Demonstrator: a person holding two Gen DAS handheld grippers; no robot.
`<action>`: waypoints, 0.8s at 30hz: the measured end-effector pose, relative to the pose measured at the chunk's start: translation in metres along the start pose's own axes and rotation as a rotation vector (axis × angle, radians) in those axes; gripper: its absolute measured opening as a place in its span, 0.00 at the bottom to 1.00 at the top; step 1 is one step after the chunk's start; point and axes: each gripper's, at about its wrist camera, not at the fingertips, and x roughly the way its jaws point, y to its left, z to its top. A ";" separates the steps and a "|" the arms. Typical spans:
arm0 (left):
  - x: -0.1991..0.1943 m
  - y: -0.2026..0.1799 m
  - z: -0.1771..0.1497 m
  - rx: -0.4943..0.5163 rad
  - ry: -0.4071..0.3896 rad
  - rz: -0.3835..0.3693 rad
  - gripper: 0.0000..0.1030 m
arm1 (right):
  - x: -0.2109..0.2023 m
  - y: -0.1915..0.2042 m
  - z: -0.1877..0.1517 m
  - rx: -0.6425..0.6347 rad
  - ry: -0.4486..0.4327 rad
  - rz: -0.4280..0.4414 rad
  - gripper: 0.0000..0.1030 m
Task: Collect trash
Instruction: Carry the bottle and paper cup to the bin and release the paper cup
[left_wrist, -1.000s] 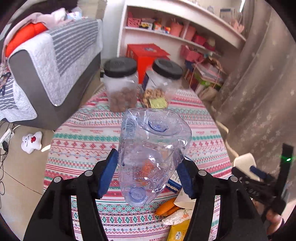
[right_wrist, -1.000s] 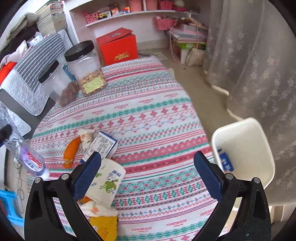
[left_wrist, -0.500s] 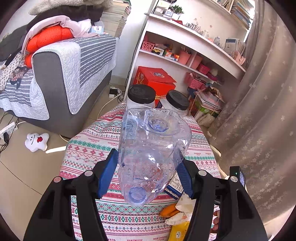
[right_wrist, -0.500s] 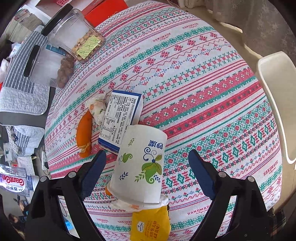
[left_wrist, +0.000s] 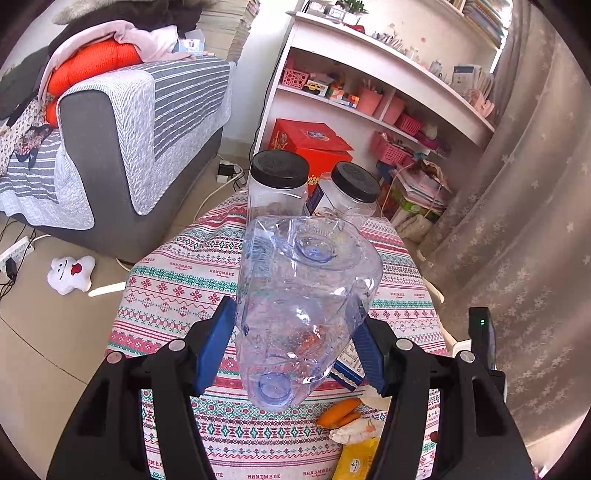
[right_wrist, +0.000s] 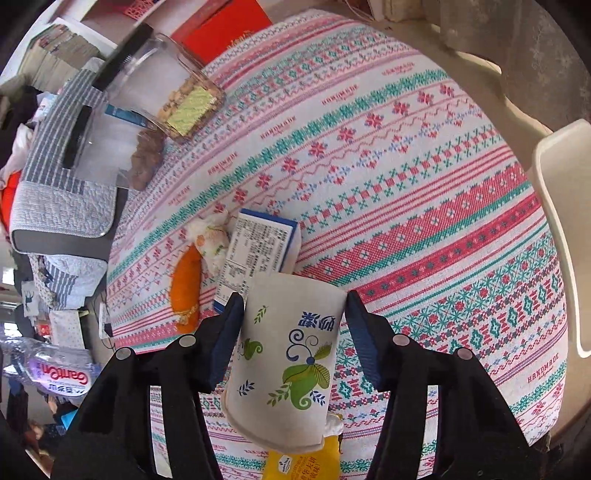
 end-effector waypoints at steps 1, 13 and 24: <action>0.000 -0.001 0.000 -0.001 -0.004 0.000 0.59 | -0.010 0.006 0.000 -0.023 -0.038 0.010 0.52; -0.009 -0.023 0.001 -0.007 -0.102 0.024 0.59 | -0.112 0.059 -0.021 -0.261 -0.486 0.077 0.53; -0.017 -0.055 -0.003 -0.009 -0.201 -0.002 0.59 | -0.163 0.046 -0.038 -0.315 -0.751 -0.024 0.53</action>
